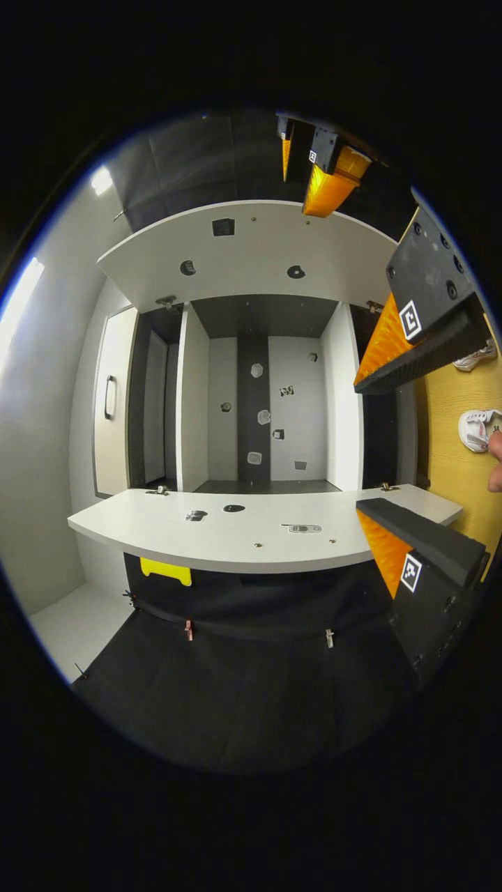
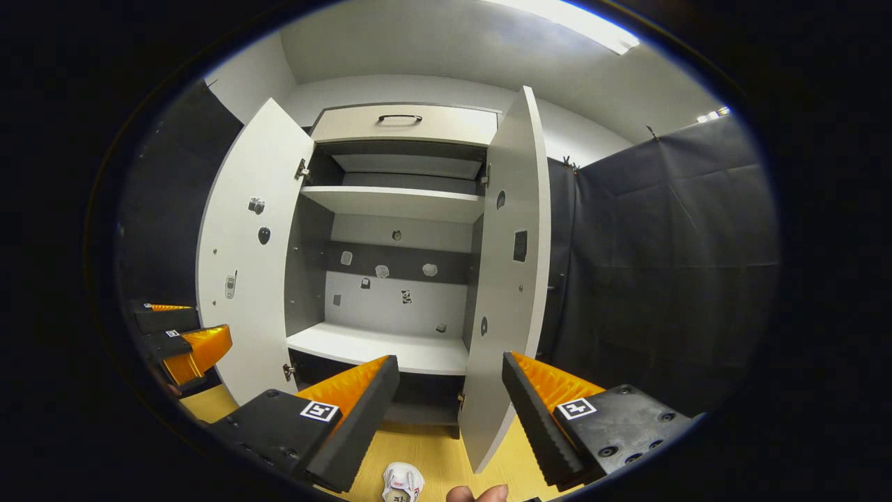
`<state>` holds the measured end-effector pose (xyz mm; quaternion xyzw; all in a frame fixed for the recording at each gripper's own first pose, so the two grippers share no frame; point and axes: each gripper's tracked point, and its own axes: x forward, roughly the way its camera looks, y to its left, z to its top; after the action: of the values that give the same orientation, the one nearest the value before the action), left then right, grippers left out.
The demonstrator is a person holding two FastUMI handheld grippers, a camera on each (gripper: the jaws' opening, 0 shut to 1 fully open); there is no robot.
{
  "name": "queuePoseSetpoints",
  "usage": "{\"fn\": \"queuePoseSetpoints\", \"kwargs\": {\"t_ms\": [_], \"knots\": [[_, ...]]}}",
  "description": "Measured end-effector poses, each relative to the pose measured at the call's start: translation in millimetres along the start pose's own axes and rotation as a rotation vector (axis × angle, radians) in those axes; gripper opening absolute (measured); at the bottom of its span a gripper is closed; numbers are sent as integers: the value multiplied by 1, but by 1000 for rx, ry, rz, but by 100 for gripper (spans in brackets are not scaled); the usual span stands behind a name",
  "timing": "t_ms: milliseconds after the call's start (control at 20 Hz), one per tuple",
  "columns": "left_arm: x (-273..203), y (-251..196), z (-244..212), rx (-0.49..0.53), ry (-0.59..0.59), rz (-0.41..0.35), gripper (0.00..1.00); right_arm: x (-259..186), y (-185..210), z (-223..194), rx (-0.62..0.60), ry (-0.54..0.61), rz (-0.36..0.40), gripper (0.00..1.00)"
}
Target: Grab one shoe with the right hand and put it into the shoe cabinet, grab the other shoe with the left hand and put it into the shoe cabinet; then close the right door with the right hand and the left door with the left hand.
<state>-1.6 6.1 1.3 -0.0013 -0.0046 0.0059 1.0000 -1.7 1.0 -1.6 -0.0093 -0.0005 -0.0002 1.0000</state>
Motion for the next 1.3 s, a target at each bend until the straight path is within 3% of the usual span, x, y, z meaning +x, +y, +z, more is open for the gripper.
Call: {"fn": "queuePoseSetpoints", "kwargs": {"t_ms": [450, 550, 1100, 1250, 1300], "knots": [[5, 10, -2, 5, -8, 20, 95, 6, 5, -10, 17, 31, 28, 97], [5, 12, -2, 1, -17, 26, 95, 5, 16, -24, 28, 76, 62, 97], [-4, 28, -16, -7, -36, 64, 96, -29, 69, -189, 107, 476, 209, 98], [-9, 34, -21, -1, -31, 83, 95, -41, 81, -241, 158, 587, 228, 89], [-10, 37, -23, 6, -29, 90, 95, -44, 83, -258, 168, 614, 231, 79]]}}
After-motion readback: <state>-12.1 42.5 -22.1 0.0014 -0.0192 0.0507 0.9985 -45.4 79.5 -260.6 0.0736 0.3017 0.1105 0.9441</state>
